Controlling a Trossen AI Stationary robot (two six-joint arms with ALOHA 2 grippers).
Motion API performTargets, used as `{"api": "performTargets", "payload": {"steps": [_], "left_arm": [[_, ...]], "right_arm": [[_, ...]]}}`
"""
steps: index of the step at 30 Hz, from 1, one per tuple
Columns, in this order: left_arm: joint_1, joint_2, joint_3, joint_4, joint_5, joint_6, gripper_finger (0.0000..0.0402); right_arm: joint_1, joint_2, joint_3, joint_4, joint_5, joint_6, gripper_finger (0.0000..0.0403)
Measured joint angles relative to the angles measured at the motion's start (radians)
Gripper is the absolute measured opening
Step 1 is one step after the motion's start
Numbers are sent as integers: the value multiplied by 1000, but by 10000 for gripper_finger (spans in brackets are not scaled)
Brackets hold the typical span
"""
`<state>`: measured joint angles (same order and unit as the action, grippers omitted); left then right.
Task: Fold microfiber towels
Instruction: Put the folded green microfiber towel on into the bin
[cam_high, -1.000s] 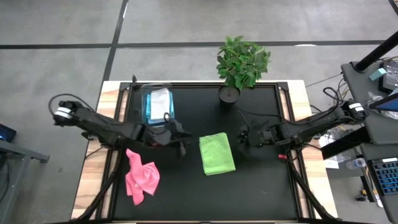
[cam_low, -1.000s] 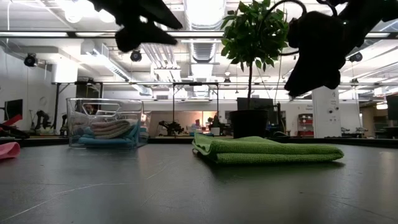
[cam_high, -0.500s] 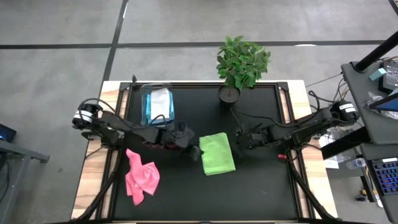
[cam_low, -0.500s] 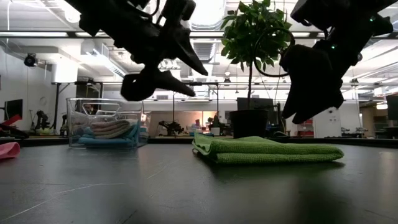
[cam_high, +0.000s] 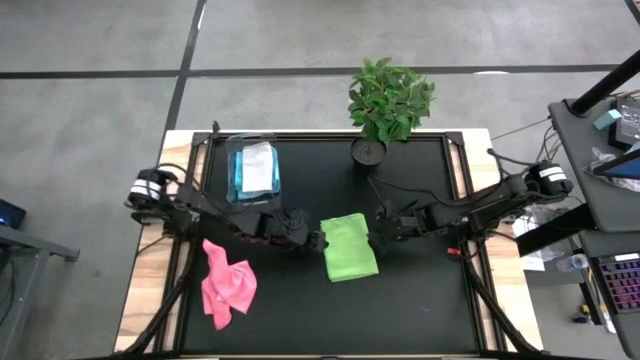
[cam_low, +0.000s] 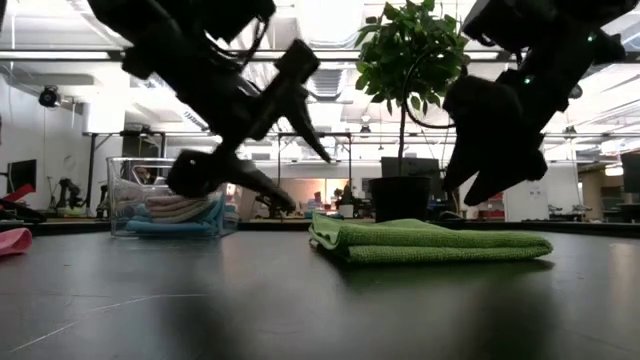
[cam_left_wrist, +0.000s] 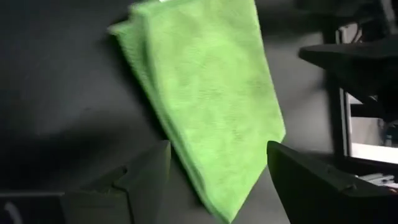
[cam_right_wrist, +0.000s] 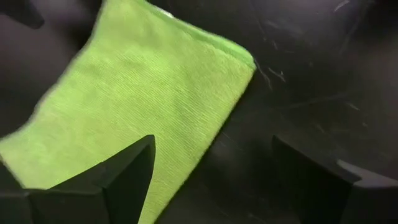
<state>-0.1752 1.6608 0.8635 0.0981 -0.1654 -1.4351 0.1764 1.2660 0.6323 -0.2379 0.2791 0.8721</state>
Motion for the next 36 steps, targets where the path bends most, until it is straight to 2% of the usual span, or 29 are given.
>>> {"api": "performTargets", "payload": {"steps": [12, 17, 23, 29, 33, 36], "left_arm": [[-3, 162, 58, 74, 26, -9, 251], [-3, 201, 67, 163, 29, -13, 251], [-3, 227, 73, 197, 26, -25, 250], [-3, 262, 74, 254, 17, -24, 234], [-3, 278, 74, 275, 14, -14, 214], [-3, 280, 74, 280, 7, 2, 197]], "right_arm": [[0, 160, 0, 149, -44, 0, 311], [0, 177, 0, 179, -44, 0, 310], [0, 187, -1, 242, -49, -5, 309], [0, 203, 0, 281, -64, -7, 307], [0, 226, 1, 327, -95, -8, 291], [0, 249, 0, 363, -105, -4, 262]]}}
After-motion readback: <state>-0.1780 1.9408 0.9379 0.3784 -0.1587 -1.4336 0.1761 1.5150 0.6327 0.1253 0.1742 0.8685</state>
